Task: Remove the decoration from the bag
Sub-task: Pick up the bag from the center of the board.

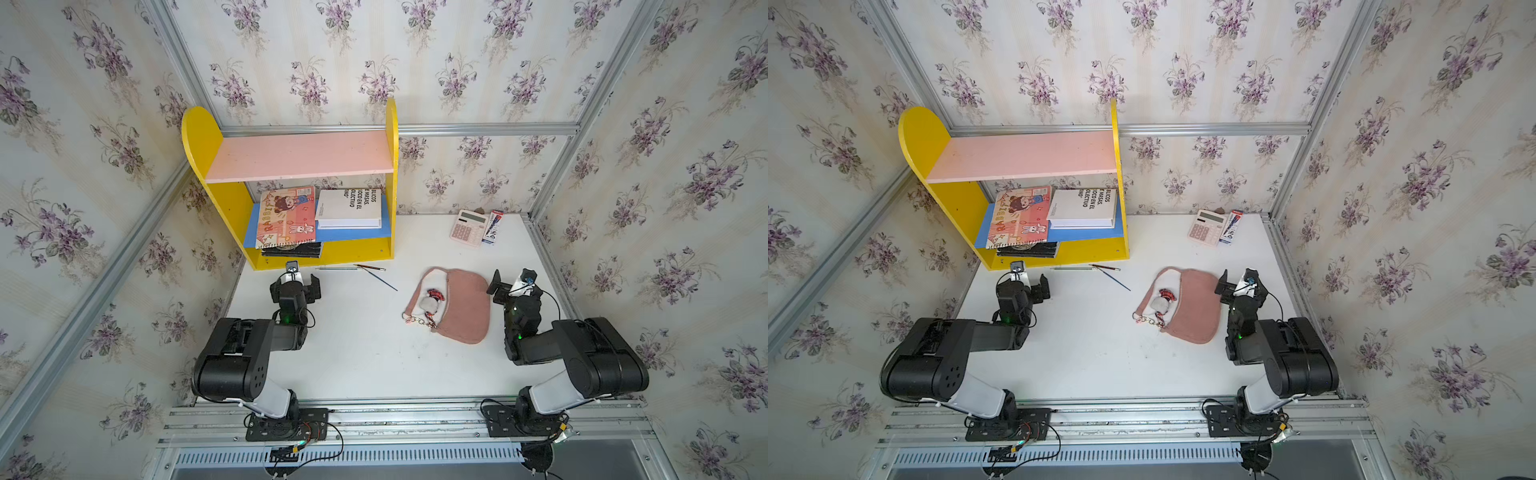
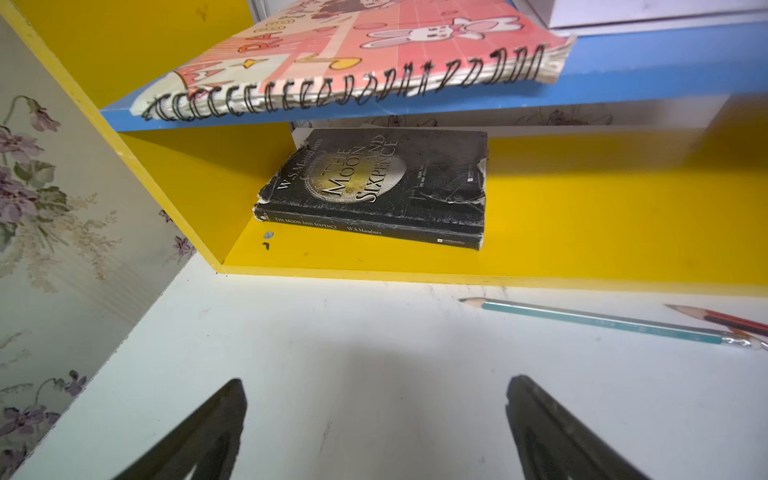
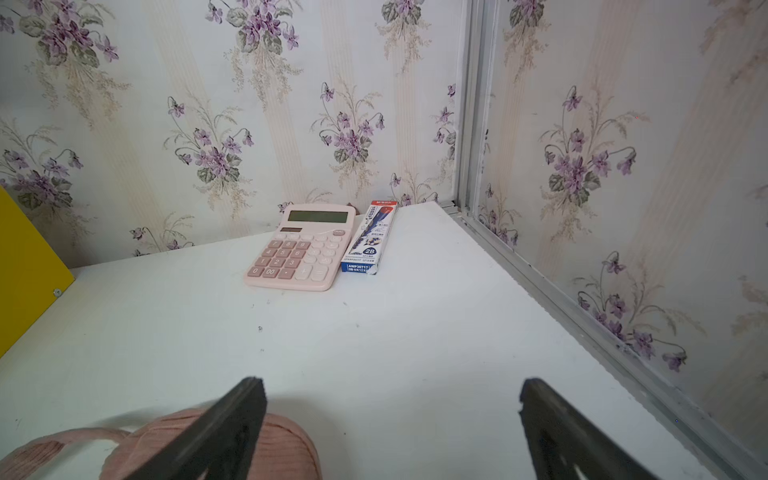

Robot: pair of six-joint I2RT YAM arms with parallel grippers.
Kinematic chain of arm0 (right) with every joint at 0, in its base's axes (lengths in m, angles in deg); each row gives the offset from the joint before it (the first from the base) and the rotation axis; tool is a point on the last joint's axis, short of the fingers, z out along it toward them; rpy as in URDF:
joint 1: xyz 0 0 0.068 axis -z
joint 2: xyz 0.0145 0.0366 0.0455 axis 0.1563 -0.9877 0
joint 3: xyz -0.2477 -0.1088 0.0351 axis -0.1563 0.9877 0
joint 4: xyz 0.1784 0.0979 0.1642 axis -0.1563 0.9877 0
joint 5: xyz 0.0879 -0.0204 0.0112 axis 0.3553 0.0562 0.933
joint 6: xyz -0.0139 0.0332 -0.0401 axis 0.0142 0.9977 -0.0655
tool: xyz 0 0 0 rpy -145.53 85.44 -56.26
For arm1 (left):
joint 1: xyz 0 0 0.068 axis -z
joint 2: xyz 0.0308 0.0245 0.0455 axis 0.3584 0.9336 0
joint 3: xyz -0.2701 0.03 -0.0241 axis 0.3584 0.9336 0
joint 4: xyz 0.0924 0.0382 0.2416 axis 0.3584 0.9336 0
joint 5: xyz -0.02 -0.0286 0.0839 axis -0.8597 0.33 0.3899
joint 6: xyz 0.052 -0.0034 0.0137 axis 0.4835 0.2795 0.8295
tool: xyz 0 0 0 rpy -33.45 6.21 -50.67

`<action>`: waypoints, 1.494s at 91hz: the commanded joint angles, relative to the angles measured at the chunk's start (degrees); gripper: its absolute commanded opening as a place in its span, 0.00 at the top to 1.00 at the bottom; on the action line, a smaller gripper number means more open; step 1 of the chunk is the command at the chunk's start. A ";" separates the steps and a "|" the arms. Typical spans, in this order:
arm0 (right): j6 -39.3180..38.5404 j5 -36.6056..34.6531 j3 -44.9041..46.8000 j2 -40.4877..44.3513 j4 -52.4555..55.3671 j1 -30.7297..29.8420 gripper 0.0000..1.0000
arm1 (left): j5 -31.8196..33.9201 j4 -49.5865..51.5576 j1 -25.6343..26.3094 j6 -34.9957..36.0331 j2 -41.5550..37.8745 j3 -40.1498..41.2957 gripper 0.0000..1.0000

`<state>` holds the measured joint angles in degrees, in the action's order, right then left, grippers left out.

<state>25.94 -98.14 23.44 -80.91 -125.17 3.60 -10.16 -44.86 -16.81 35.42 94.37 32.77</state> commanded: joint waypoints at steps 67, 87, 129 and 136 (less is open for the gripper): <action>-1.90 3.79 -0.13 1.60 0.17 -0.09 0.00 | -0.35 -1.66 0.00 -0.16 -0.53 0.24 0.00; 7.07 -7.63 -7.79 20.99 30.40 -3.96 0.00 | 19.22 -1.78 7.70 3.82 -11.37 2.79 0.00; 34.34 29.36 -31.19 25.59 76.92 -0.67 0.31 | 1.80 76.08 4.96 -25.06 -19.94 -33.08 0.08; 35.06 31.14 -33.63 21.39 82.11 -1.12 0.37 | -3.19 80.41 4.95 -24.42 -20.04 -35.66 0.16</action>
<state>56.01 -74.84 -6.99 -55.45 -53.80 2.81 -1.79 21.39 -11.70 13.72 74.42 0.33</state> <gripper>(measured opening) 0.667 0.870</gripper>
